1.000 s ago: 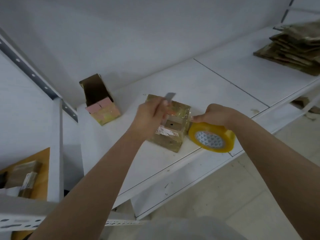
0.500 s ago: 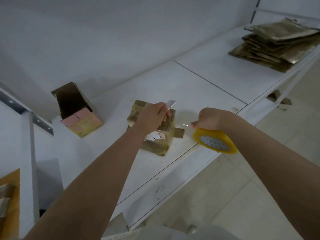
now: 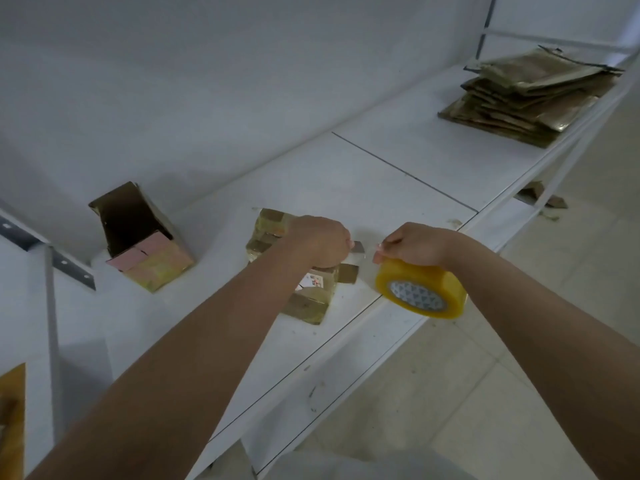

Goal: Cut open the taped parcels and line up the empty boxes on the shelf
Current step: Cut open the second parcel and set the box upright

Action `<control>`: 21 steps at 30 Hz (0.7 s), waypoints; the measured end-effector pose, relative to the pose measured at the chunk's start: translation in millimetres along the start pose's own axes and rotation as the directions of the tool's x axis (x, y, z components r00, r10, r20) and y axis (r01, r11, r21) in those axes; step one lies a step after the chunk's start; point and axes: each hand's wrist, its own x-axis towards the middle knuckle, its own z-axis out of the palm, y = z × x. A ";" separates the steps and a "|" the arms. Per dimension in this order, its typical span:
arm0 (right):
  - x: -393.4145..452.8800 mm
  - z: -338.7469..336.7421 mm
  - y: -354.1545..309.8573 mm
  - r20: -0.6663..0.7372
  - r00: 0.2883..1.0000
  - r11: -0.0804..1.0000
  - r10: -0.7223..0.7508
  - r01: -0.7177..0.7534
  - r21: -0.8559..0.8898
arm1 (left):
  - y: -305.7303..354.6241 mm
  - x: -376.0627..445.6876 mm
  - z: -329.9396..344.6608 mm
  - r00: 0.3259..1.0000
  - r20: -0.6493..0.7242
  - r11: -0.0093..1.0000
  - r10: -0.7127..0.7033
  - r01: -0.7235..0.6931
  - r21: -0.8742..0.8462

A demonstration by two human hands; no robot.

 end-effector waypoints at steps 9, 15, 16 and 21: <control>4.0 14.1 -2.5 -0.089 0.994 0.992 0.056 -0.045 0.121 | 16.0 -1.9 15.3 0.993 -0.082 0.952 -0.091 0.111 0.285; 3.1 10.9 3.0 -0.099 0.984 0.977 0.151 -0.133 0.166 | -7.3 -14.1 7.4 0.990 0.016 0.886 -0.139 0.131 -0.444; 3.1 12.6 3.7 -0.089 0.983 0.977 0.161 -0.146 0.156 | -14.6 -15.4 10.5 0.983 0.007 0.794 -0.186 0.154 -0.588; 3.7 19.0 1.4 -0.098 0.982 0.973 0.159 -0.139 0.187 | -10.6 -8.2 34.4 0.904 -0.207 0.850 -0.374 0.245 -0.466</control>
